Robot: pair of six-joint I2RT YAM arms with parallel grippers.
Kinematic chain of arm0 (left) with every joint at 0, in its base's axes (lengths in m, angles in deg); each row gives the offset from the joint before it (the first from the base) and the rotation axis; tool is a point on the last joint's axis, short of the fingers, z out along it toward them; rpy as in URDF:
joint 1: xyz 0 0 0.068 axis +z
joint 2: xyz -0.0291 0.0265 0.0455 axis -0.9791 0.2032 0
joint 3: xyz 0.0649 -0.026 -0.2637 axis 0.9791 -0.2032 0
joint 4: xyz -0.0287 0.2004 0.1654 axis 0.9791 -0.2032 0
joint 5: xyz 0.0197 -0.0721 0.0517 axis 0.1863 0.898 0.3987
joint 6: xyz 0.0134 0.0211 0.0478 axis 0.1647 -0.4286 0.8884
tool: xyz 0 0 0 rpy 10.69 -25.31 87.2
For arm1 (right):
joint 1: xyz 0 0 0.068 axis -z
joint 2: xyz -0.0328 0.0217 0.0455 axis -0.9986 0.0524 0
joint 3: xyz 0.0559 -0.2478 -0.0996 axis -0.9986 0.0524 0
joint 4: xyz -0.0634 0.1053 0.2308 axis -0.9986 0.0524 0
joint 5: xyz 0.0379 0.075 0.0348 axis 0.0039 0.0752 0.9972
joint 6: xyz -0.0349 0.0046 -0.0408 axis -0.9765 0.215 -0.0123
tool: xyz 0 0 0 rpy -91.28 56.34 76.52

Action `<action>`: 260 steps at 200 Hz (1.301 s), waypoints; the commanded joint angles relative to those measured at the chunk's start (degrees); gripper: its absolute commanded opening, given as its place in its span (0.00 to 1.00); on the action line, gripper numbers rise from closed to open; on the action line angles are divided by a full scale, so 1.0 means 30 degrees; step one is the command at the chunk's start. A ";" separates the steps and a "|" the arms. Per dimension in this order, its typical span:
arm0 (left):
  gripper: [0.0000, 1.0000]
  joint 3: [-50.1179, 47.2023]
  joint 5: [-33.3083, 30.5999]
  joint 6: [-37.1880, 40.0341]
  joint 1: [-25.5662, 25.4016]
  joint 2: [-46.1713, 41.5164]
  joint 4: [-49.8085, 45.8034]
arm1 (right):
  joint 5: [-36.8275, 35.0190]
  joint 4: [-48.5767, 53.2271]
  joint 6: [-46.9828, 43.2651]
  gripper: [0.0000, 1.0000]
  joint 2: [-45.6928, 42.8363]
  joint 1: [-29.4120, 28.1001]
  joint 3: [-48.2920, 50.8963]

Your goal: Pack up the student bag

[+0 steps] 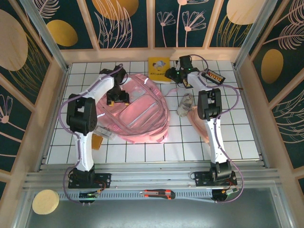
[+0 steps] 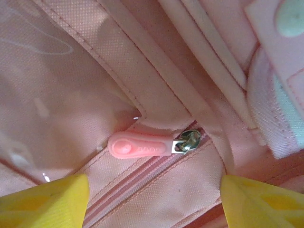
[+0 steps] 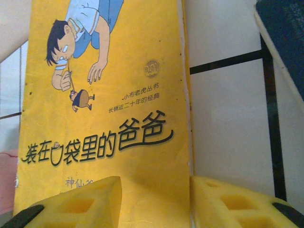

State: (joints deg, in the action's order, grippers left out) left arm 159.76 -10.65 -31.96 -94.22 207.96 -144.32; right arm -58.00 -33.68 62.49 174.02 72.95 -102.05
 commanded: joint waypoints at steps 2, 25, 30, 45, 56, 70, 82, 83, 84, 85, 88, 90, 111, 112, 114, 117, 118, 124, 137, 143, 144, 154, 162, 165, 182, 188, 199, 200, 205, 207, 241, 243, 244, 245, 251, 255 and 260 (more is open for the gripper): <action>0.73 -0.1849 0.3791 -0.1348 0.0577 -0.1727 0.2611 | -0.2188 0.1850 -0.1085 0.48 0.1793 -0.0857 -0.0128; 0.72 -0.5675 0.6546 -0.2882 0.1867 -0.3466 0.5867 | -0.2134 0.1906 -0.1311 0.50 0.1868 -0.0978 -0.0114; 0.72 -0.6492 0.7124 -0.3194 0.2149 -0.3795 0.6542 | -0.2078 0.1881 -0.1318 0.49 0.1904 -0.0979 -0.0111; 0.71 -0.8421 0.8124 -0.3950 0.2766 -0.4631 0.8148 | -0.1786 0.1781 -0.1366 0.38 0.1969 -0.1046 -0.0034; 0.71 -0.9208 0.8228 -0.4077 0.2967 -0.4941 0.8599 | -0.1672 0.1693 -0.1337 0.27 0.1948 -0.1090 0.0090; 0.71 -0.9606 0.8375 -0.4064 0.3030 -0.5068 0.8892 | -0.1517 0.1329 -0.1367 0.13 0.1697 -0.1038 0.0579; 0.71 -0.9837 0.8526 -0.4089 0.3030 -0.5107 0.9171 | -0.1546 0.0964 -0.1343 0.00 0.1285 -0.1018 0.1183; 0.71 -0.9850 0.8520 -0.4096 0.3030 -0.5122 0.9191 | -0.1531 0.0914 -0.1325 0.00 0.1232 -0.1010 0.1242; 0.71 -0.9871 0.8546 -0.4085 0.3030 -0.5130 0.9201 | -0.1524 0.0860 -0.1317 0.00 0.1177 -0.1006 0.1271; 0.71 -0.9881 0.8559 -0.4094 0.3030 -0.5148 0.9235 | -0.1506 0.0819 -0.1283 0.00 0.1134 -0.1004 0.1330; 0.71 -0.9960 0.8585 -0.4149 0.3037 -0.5186 0.9349 | -0.1384 0.0558 -0.1229 0.00 0.0904 -0.0953 0.1717; 0.71 -0.9989 0.8619 -0.4210 0.3017 -0.5216 0.9457 | -0.1362 0.0477 -0.1225 0.00 0.0837 -0.0949 0.1816; 0.70 -1.0273 0.8906 -0.4470 0.3030 -0.5539 1.0351 | 0.0666 -0.3000 0.0249 0.00 -0.1493 -0.0506 0.5428; 0.70 -1.0273 0.8915 -0.4477 0.3030 -0.5573 1.0425 | 0.0805 -0.3236 0.0350 0.00 -0.1621 -0.0461 0.5664; 0.70 -1.0294 0.8922 -0.4526 0.3030 -0.5591 1.0554 | 0.0933 -0.3485 0.0473 0.00 -0.1759 -0.0439 0.5900; 0.70 -1.0315 0.8909 -0.4625 0.3030 -0.5663 1.0781 | 0.1317 -0.4264 0.0771 0.00 -0.2128 -0.0332 0.6574; 0.70 -1.0338 0.8916 -0.4671 0.3030 -0.5693 1.0845 | 0.1453 -0.4527 0.0933 0.00 -0.2291 -0.0315 0.6823; 0.70 -1.0360 0.8943 -0.4819 0.3030 -0.5896 1.1301 | 0.2348 -0.6296 0.1888 0.00 -0.3276 -0.0046 0.8373; 0.69 -1.0341 0.9029 -0.5220 0.3037 -0.6217 1.2390 | 0.4101 -0.9216 0.3590 0.00 -0.4701 0.0390 1.0640; 0.69 -1.0276 0.9112 -0.5470 0.3031 -0.6292 1.2886 | 0.4922 -1.0191 0.4204 0.00 -0.5186 0.0559 1.1378; 0.69 -1.0260 0.9120 -0.5504 0.3030 -0.6286 1.2967 | 0.5043 -1.0318 0.4290 0.00 -0.5255 0.0569 1.1495; 0.68 -1.0077 0.9334 -0.5849 0.3030 -0.6231 1.3773 | 0.5891 -1.0953 0.4755 0.00 -0.5988 0.0694 1.2266; 0.67 -0.9945 0.9436 -0.6109 0.3030 -0.6106 1.4274 | 0.6321 -1.1182 0.4906 0.00 -0.6618 0.0728 1.2963; 0.67 -0.9876 0.9479 -0.6181 0.3037 -0.6039 1.4439 | 0.6443 -1.1261 0.4925 0.00 -0.6855 0.0730 1.3240; 0.66 -0.9309 0.9474 -0.6155 0.3002 -0.5605 1.4718 | 0.6542 -1.1041 0.4743 0.00 -0.8305 0.0757 1.4630; 0.66 -0.9124 0.9481 -0.6021 0.2979 -0.5458 1.4692 | 0.6486 -1.0952 0.4695 0.00 -0.8834 0.0799 1.5113; 0.66 -0.8927 0.9429 -0.5936 0.2998 -0.5323 1.4661 | 0.6297 -1.0942 0.4767 0.00 -0.9773 0.0928 1.6070; 0.66 -0.8926 0.9411 -0.5928 0.2984 -0.5318 1.4660 | 0.6272 -1.0942 0.4777 0.00 -0.9863 0.0930 1.6141; 0.66 -0.8882 0.9338 -0.5871 0.2973 -0.5291 1.4632 | 0.6158 -1.0947 0.4786 0.00 -1.0239 0.1031 1.6474; 0.66 -0.8870 0.9335 -0.5885 0.2972 -0.5279 1.4616 | 0.6122 -1.0907 0.4822 0.00 -1.0405 0.1044 1.6630; 0.65 -0.8447 0.8836 -0.5422 0.2899 -0.5013 1.4396 | 0.5353 -0.9280 0.4243 0.00 -1.2571 0.1367 1.7588; 0.65 -0.8395 0.8829 -0.5414 0.2887 -0.4975 1.4396 | 0.5320 -0.9135 0.4167 0.00 -1.2680 0.1348 1.7604; 0.65 -0.8367 0.8832 -0.5418 0.2885 -0.4939 1.4411 | 0.5300 -0.9086 0.4154 0.00 -1.2723 0.1344 1.7612; 0.65 -0.8338 0.8849 -0.5420 0.2884 -0.4921 1.4389 | 0.5290 -0.9018 0.4148 0.00 -1.2759 0.1343 1.7615; 0.65 -0.8234 0.8887 -0.5381 0.2856 -0.4820 1.4394 | 0.5164 -0.8563 0.3964 0.00 -1.3002 0.1346 1.7645; 0.65 -0.8147 0.8914 -0.5399 0.2832 -0.4740 1.4443 | 0.5095 -0.8340 0.3874 0.00 -1.3209 0.1358 1.7674; 0.65 -0.8067 0.8950 -0.5369 0.2775 -0.4679 1.4523 | 0.5054 -0.8236 0.3823 0.00 -1.3451 0.1366 1.7821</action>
State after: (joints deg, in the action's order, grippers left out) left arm 133.36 16.41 -49.06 -85.22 192.01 -101.83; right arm -42.76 -62.40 75.98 138.72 76.54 -50.00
